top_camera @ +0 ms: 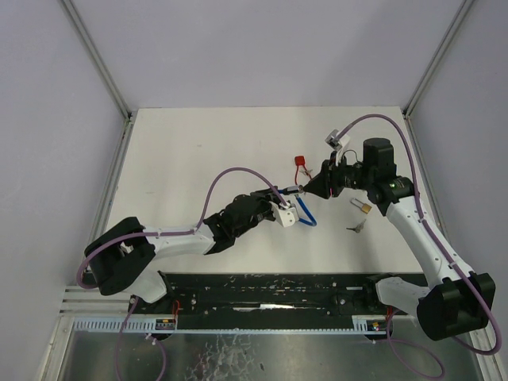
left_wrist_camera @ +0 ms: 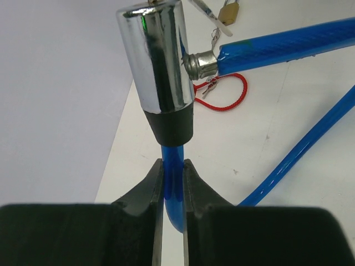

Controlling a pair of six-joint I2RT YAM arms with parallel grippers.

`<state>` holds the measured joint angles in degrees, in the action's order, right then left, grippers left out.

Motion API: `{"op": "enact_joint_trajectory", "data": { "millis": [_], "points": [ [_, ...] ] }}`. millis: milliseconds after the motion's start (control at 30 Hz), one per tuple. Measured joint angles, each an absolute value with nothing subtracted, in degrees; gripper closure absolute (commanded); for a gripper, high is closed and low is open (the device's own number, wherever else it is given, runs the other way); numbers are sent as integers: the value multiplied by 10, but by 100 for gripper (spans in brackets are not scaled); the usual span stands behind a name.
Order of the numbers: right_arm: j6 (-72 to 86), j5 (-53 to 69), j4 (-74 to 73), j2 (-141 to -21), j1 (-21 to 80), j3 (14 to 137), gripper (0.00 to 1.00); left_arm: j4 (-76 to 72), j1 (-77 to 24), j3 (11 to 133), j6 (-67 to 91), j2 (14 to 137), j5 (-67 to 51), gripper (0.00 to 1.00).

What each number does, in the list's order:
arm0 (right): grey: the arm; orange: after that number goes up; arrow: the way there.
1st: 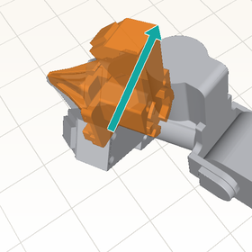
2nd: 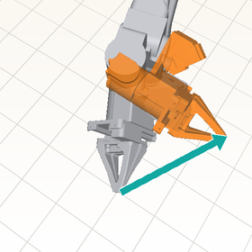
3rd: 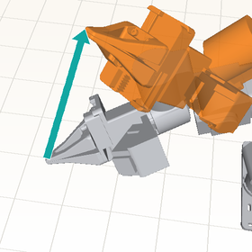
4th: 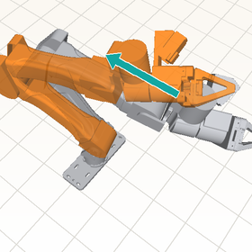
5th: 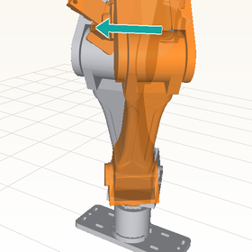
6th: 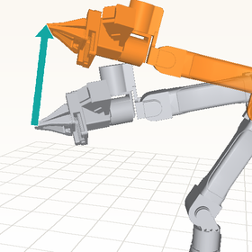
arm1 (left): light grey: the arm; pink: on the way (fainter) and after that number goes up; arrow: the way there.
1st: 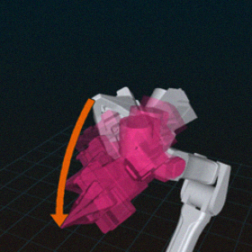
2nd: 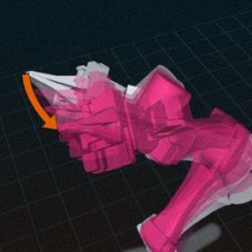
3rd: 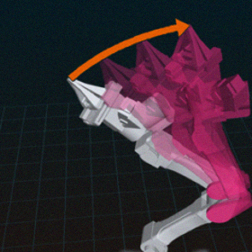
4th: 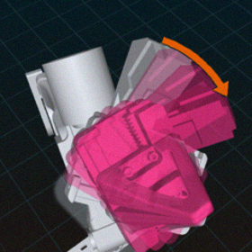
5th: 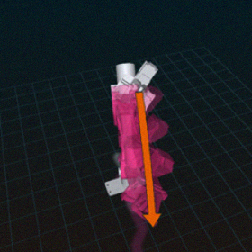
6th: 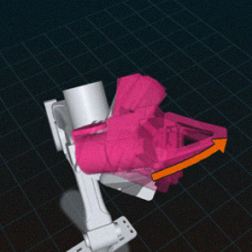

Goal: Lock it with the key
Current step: Lock the lock.

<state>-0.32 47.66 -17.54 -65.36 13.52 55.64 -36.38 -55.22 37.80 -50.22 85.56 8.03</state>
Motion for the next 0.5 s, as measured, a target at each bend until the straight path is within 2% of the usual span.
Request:
{"op": "enact_joint_trajectory", "data": {
  "millis": [200,500],
  "points": [
    [-19,470,-182,-654,137,556,67,-363,-552,378,-502,856,80,100],
    [-91,472,-206,-641,143,556,90,-360,-552,378,-502,854,79,100]
  ]
}}
